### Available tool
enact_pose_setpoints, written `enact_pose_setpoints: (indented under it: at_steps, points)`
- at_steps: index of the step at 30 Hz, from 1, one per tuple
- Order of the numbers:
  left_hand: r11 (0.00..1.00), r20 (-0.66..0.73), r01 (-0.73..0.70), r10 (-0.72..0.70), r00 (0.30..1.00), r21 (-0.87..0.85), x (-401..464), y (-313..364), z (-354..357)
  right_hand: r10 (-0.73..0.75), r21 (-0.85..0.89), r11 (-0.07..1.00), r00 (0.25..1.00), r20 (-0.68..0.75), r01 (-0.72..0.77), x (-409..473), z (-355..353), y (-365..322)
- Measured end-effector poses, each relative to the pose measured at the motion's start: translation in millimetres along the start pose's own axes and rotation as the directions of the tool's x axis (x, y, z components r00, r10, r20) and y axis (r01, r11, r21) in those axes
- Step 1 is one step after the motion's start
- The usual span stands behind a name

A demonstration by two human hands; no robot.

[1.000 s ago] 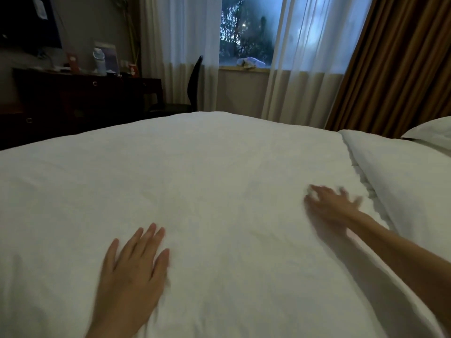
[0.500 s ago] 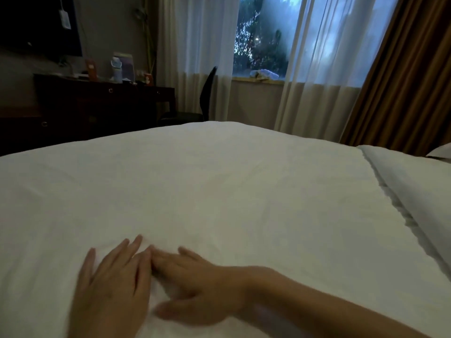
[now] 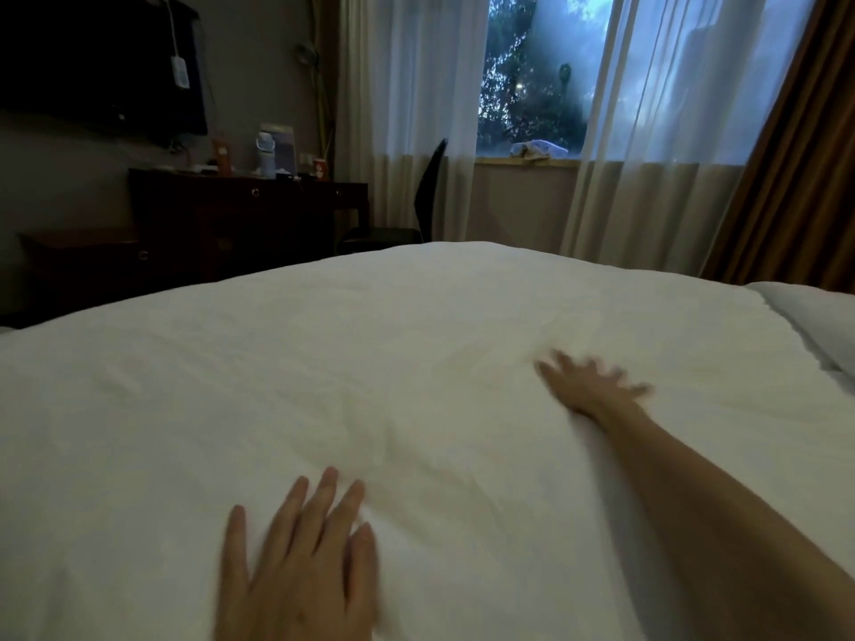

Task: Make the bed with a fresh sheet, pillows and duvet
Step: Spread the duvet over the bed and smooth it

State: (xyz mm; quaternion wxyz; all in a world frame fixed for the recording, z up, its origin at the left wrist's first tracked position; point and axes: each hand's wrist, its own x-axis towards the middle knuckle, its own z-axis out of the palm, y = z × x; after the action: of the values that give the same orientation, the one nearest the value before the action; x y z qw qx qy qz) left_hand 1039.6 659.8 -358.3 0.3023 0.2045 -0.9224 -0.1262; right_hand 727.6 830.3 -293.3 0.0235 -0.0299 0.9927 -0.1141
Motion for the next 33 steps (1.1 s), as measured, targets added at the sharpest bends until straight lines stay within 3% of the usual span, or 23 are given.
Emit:
enact_pose_setpoints:
  at_steps: [3,7,10,12,13,15,16,17,18,19,20,22,23,24,25,27,30,33]
  points:
    - [1.0,-0.028,0.006,-0.006,1.0,-0.011,0,3,-2,-0.345,0.011,0.938,0.936,0.069,0.345,-32,32,-94]
    - [0.996,-0.081,0.071,-0.074,0.994,-0.046,-4,6,-10,-0.687,0.012,0.72,0.712,0.145,0.693,-98,52,-147]
    - [0.995,-0.019,0.096,-0.096,0.995,0.032,-11,2,-14,-0.837,0.024,0.505,0.483,0.259,0.863,-152,42,-136]
    - [0.992,0.064,0.126,-0.128,0.99,0.03,-5,8,-21,-0.897,-0.014,0.301,0.289,0.335,0.953,-192,42,-113]
    - [0.992,0.026,0.115,-0.117,0.993,0.05,1,11,-25,-0.912,0.029,0.196,0.172,0.373,0.98,-206,40,-97]
    - [0.994,0.066,0.032,-0.039,0.997,0.102,19,22,-34,-0.91,0.288,0.084,-0.044,0.411,0.954,-208,18,-59]
    - [0.995,0.185,-0.026,0.008,0.983,0.098,31,31,-37,-0.906,0.427,0.132,-0.066,0.419,0.894,-198,-1,-39]
    - [0.97,0.237,-0.144,0.096,0.967,0.195,43,37,-36,-0.911,0.524,0.241,0.005,0.412,0.817,-185,-23,-19]
    - [0.949,0.377,-0.214,0.115,0.919,0.232,55,47,-29,-0.912,0.547,0.368,0.176,0.371,0.752,-167,-42,4]
    - [0.963,0.452,-0.187,0.081,0.888,0.194,68,62,-22,-0.874,0.508,0.486,0.38,0.304,0.711,-147,-57,27]
    - [0.967,0.416,-0.178,0.087,0.905,0.185,78,64,-4,-0.798,0.444,0.593,0.565,0.211,0.671,-122,-65,54]
    - [0.972,0.425,-0.186,0.109,0.899,0.145,86,70,28,-0.548,0.22,0.823,0.834,0.068,0.523,-68,-65,111]
    - [0.962,0.444,-0.218,0.125,0.887,0.165,85,70,37,-0.358,0.063,0.932,0.933,0.029,0.356,-45,-60,139]
    - [0.964,0.413,-0.214,0.132,0.901,0.158,82,64,48,-0.146,-0.072,0.987,0.989,-0.02,0.144,-26,-54,164]
    - [0.969,0.346,-0.202,0.142,0.927,0.144,82,61,56,0.053,-0.141,0.988,0.996,-0.067,-0.062,-12,-49,183]
    - [0.965,0.252,-0.191,0.142,0.957,0.182,77,56,67,0.318,-0.085,0.94,0.938,-0.138,-0.331,2,-38,194]
    - [0.943,0.024,-0.227,0.228,0.973,0.245,72,55,77,0.423,-0.017,0.903,0.895,-0.14,-0.429,28,-22,162]
    - [0.96,-0.125,-0.191,0.219,0.968,0.204,83,58,85,0.284,0.045,0.958,0.959,-0.027,-0.282,57,-17,87]
